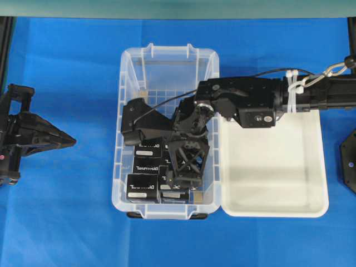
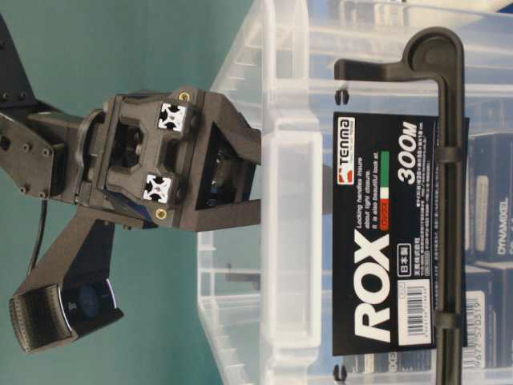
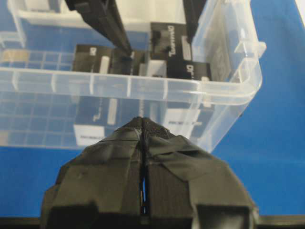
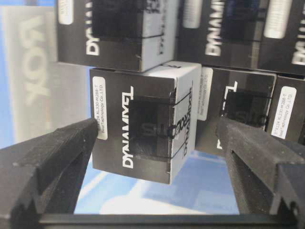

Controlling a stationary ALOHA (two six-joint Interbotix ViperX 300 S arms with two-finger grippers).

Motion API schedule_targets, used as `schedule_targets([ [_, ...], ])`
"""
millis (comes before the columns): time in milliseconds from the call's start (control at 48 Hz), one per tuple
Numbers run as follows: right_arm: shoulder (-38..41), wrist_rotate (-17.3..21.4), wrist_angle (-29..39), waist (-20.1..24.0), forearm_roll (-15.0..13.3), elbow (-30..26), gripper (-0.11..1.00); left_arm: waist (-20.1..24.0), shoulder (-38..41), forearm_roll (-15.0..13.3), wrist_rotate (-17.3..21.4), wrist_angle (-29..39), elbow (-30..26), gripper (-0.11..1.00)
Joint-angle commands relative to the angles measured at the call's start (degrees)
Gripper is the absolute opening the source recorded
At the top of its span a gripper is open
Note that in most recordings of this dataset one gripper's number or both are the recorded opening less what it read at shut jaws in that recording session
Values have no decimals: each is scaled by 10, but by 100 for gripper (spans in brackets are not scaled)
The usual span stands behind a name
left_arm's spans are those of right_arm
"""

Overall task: Pick the box from inside the plastic case
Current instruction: 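Close the right gripper on the black box and lift it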

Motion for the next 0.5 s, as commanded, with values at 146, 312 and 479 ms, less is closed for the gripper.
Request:
schedule_targets([
  [146, -4, 1, 28, 15, -8, -23, 98, 1, 4, 2, 1, -3, -10, -5],
  [312, -3, 5, 20, 29, -8, -24, 98, 0, 4, 1, 1, -4, -10, -5],
  [479, -1, 6, 4, 36, -11, -19, 100, 0, 4, 2, 1, -3, -10, -5],
])
